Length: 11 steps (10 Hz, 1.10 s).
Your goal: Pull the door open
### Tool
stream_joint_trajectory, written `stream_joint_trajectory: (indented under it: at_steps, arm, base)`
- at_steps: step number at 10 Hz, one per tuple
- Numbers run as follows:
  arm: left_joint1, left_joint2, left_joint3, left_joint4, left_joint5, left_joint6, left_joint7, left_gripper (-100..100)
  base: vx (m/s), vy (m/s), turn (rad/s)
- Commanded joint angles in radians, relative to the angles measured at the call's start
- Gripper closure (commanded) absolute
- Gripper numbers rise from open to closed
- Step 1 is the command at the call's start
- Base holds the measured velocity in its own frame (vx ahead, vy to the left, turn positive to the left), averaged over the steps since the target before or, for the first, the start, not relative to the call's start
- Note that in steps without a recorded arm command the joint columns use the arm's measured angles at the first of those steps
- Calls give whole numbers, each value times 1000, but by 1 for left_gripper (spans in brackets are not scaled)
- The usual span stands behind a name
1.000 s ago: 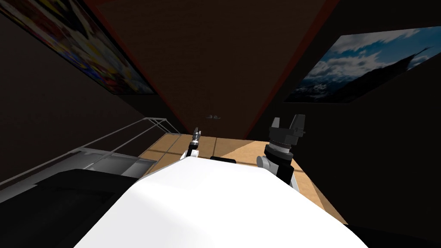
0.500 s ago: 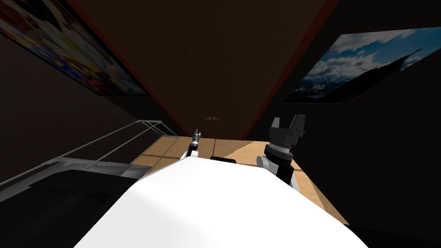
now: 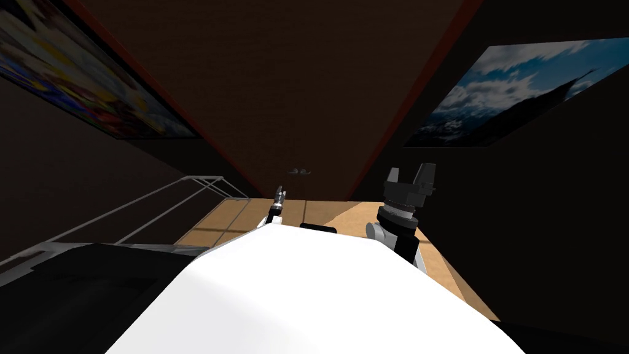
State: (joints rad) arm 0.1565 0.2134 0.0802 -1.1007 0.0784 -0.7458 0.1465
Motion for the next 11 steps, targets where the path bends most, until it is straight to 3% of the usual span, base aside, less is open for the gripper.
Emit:
stream_joint_trajectory:
  at_steps: [1,5,7,8,11]
  arm:
    - [-3,2,1,29,1,-8,4,-100]
    - [-25,12,6,108,5,-25,16,-100]
    - [-44,20,10,177,8,-40,26,-100]
    - [-44,20,10,177,8,-40,26,-100]
    - [-60,28,14,236,11,-53,35,-100]
  base:
    - [87,23,-55]
    - [101,25,-60]
    - [131,39,-106]
    - [123,26,-28]
    - [80,34,-46]
